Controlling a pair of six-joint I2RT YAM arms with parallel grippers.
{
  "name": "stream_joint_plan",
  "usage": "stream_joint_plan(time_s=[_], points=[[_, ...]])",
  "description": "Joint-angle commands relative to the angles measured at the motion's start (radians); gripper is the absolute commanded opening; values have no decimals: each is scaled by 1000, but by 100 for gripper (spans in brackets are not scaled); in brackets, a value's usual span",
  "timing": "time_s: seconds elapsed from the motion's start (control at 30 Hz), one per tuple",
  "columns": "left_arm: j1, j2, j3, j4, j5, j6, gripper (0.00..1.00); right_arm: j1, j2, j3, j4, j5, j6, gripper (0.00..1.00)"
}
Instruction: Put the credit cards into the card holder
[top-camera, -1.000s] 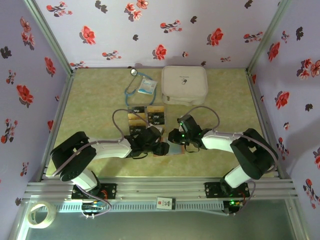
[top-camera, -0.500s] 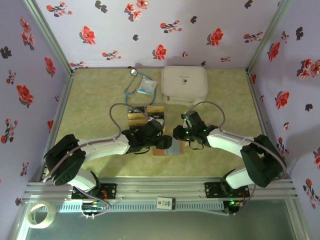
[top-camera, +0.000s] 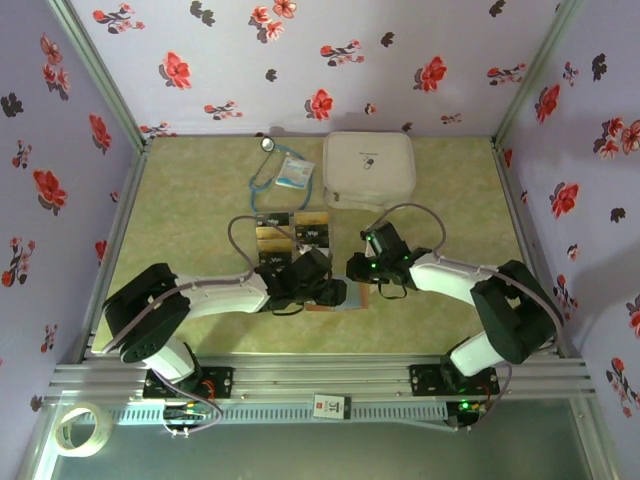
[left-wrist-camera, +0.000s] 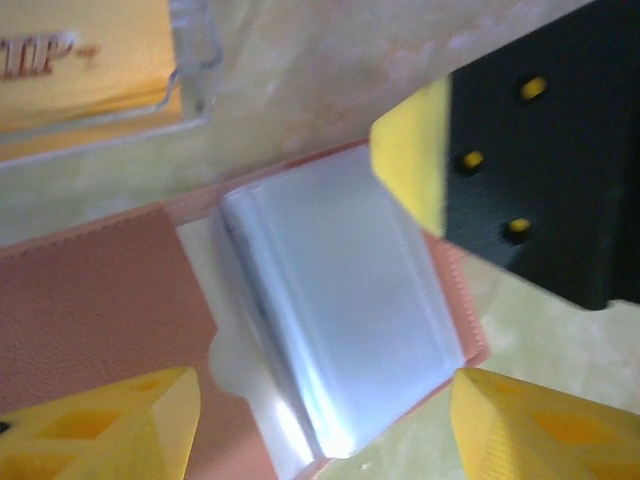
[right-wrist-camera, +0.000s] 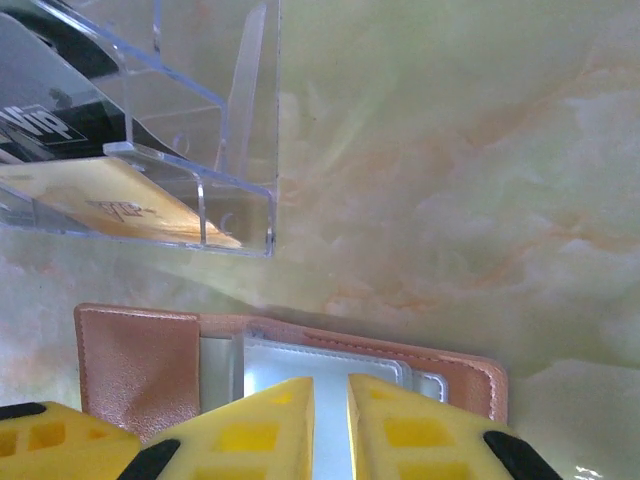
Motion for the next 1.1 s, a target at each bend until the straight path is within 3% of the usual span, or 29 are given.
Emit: stream_joint_plan(time_s=[0.0, 0.57, 1.07], points=[[-7, 22, -22, 28, -38, -4, 68, -4, 22, 8, 14, -19, -11, 15], [-5, 44, -60, 76, -61, 42, 70, 15, 36, -59, 89, -30, 41, 13], [-10, 97, 18, -96, -122, 93, 68, 54, 54, -45, 108, -23, 66, 13]])
